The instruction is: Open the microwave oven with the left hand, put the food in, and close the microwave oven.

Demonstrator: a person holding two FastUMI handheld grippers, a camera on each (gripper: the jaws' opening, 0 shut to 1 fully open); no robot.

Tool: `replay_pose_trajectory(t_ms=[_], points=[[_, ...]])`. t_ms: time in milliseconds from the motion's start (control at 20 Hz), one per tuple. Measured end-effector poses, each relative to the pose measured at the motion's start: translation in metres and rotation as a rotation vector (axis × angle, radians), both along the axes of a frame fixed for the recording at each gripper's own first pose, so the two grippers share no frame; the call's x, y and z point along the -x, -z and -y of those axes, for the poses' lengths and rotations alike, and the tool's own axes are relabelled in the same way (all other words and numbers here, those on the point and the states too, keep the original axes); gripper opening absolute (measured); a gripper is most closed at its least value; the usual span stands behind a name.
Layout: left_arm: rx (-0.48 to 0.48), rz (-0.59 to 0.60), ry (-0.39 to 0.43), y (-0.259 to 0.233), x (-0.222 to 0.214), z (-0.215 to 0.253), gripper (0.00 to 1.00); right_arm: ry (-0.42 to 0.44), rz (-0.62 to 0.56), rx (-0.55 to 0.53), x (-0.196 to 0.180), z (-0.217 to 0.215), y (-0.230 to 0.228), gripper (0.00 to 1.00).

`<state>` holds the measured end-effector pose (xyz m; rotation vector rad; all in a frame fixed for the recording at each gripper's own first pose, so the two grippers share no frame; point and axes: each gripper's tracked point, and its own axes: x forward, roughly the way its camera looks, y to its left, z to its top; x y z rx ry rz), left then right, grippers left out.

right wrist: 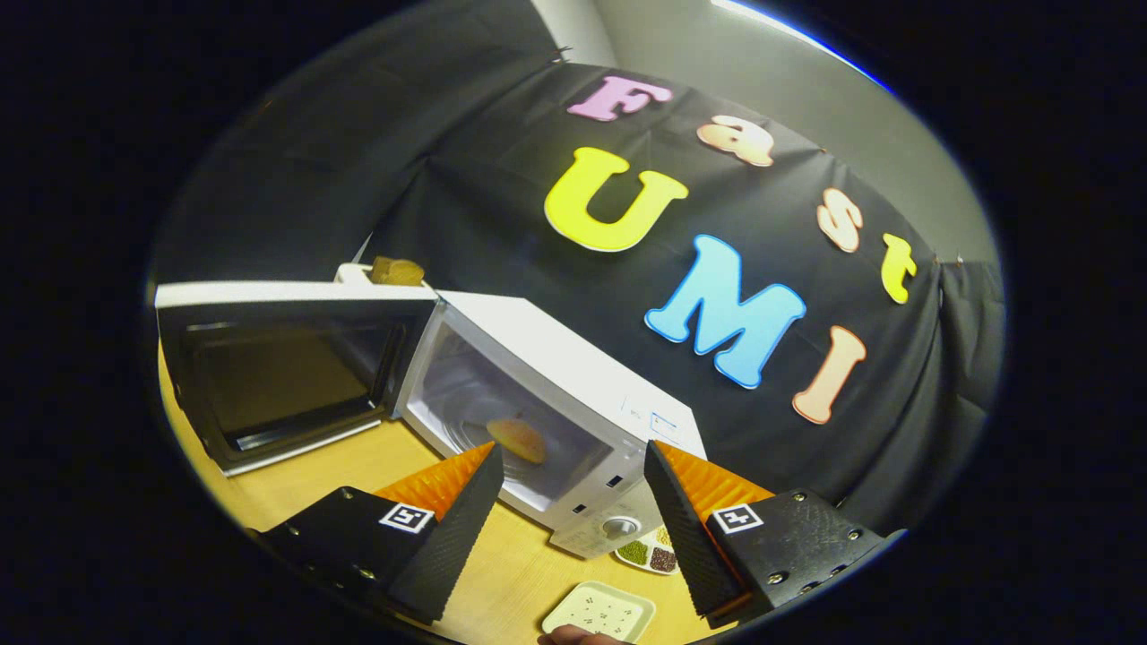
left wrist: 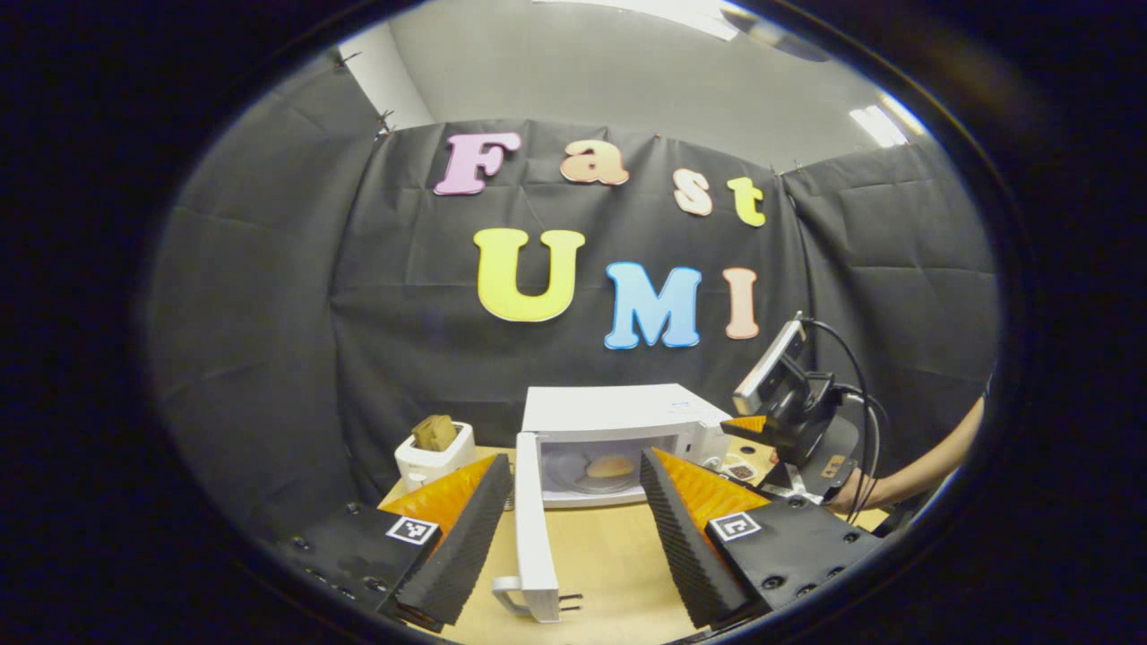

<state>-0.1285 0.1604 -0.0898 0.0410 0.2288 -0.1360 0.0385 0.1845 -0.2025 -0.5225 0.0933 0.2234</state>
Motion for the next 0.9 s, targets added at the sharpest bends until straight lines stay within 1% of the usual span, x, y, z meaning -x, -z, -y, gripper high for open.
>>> replay_pose_trajectory(t_ms=[100, 200, 350, 500, 600, 650, 750, 900], points=[[0.005, 0.007, 0.045, -0.003, -0.003, 0.011, 0.94, 0.040, 0.010, -0.089, 0.020, 0.012, -0.018, 0.97], [0.012, 0.014, 0.060, -0.003, -0.006, 0.015, 0.94, 0.071, 0.001, -0.186, 0.036, 0.021, -0.035, 0.97], [0.022, 0.039, 0.040, -0.007, -0.012, 0.012, 0.94, 0.106, 0.000, -0.315, 0.061, 0.035, -0.065, 0.97], [0.029, 0.060, 0.009, -0.011, -0.013, 0.009, 0.94, 0.103, 0.022, -0.449, 0.086, 0.040, -0.100, 0.97], [0.027, 0.059, -0.004, -0.007, -0.013, 0.007, 0.94, 0.134, 0.030, -0.540, 0.099, 0.048, -0.114, 0.97], [0.031, 0.054, -0.006, -0.005, -0.014, 0.007, 0.95, 0.133, 0.035, -0.575, 0.102, 0.046, -0.119, 0.97], [0.043, 0.035, -0.006, 0.004, -0.014, 0.006, 0.94, 0.127, 0.056, -0.585, 0.104, 0.045, -0.126, 0.96], [0.057, 0.015, 0.005, 0.008, -0.014, 0.006, 0.93, 0.118, 0.055, -0.548, 0.108, 0.039, -0.125, 0.97]])
